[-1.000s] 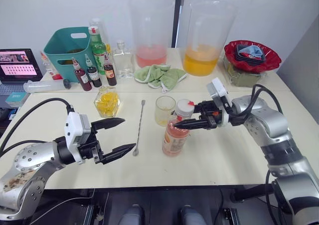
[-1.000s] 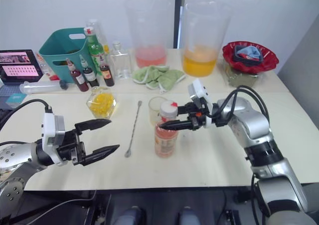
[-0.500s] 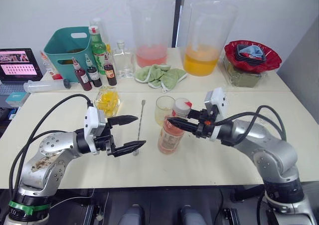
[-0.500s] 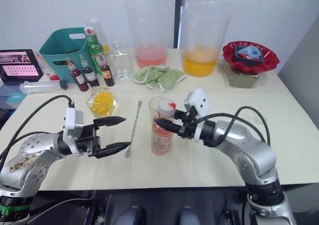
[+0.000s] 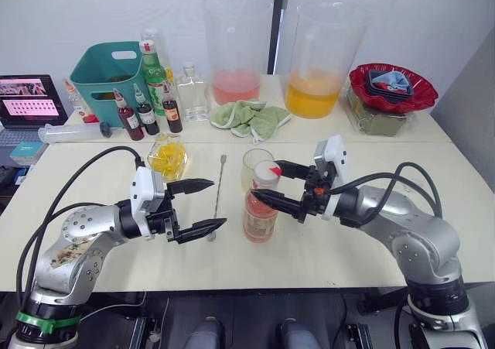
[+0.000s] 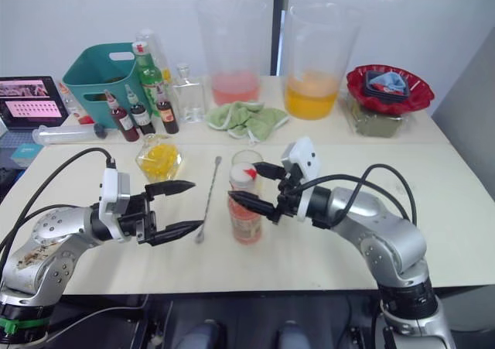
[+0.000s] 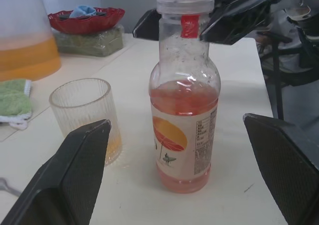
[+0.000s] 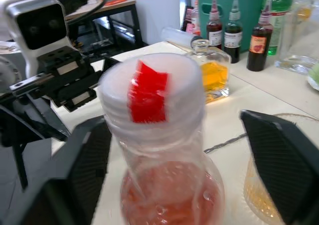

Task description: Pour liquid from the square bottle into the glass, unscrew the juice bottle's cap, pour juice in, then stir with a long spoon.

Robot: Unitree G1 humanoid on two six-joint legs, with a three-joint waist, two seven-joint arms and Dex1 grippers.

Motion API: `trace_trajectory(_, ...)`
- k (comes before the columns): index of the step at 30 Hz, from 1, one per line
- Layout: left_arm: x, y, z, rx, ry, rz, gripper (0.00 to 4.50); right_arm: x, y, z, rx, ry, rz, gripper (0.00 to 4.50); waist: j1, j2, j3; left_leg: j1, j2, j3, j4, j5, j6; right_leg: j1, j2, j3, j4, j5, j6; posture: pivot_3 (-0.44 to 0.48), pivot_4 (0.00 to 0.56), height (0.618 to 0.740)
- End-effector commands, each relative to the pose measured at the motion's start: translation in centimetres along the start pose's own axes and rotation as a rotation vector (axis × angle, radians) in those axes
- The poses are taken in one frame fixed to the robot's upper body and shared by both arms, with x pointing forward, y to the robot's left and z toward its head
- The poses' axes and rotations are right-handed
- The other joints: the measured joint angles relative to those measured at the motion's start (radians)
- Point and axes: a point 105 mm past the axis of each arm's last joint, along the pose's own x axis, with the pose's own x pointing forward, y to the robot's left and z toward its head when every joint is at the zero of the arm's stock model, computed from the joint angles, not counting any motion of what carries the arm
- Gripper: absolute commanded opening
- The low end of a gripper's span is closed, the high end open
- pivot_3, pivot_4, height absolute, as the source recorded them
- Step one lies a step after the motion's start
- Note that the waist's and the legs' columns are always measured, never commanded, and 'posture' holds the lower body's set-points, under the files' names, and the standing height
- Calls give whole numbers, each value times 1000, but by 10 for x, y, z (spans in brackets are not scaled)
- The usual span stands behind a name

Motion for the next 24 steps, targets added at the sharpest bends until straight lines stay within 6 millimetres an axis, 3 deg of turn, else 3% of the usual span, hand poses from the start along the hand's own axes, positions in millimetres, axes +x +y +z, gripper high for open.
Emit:
trace_trajectory(1, -4, -1, 14, 71, -9, 24, 4500, -11, 0, 12, -102, -23, 106, 4457, 0, 0, 0, 0, 0, 0, 0, 0, 0, 0, 0, 0, 0, 0, 0, 0, 150, 740)
trace_trajectory(5, -9, -2, 17, 81, -2, 45, 4500, -17, -4, 4, -174, 18, 250, 4457, -2, 0, 0, 0, 0, 2, 0, 0, 0, 0, 0, 0, -1, 0, 0, 0, 150, 740)
trace_trajectory(11, -15, -6, 20, 81, 21, 78, 4500, 0, -22, 1, -230, 16, 384, 4457, -13, 0, 0, 2, 4, 2, 0, 0, 0, 0, 4, 1, 0, 0, -1, 0, 150, 740)
trace_trajectory(18, -18, -14, 21, 72, 33, 100, 4500, 15, -21, 0, -227, 0, 476, 4457, -2, 0, 0, 2, 7, 1, 0, 0, 0, 0, 4, 1, 0, 1, -1, 0, 150, 740)
trace_trajectory(24, -22, -16, 20, 67, 41, 115, 4500, 20, -17, 4, -200, -28, 511, 2660, -1, 0, 0, 2, 7, 1, 0, 0, 0, -1, 4, 1, 0, 1, -2, 0, 150, 740)
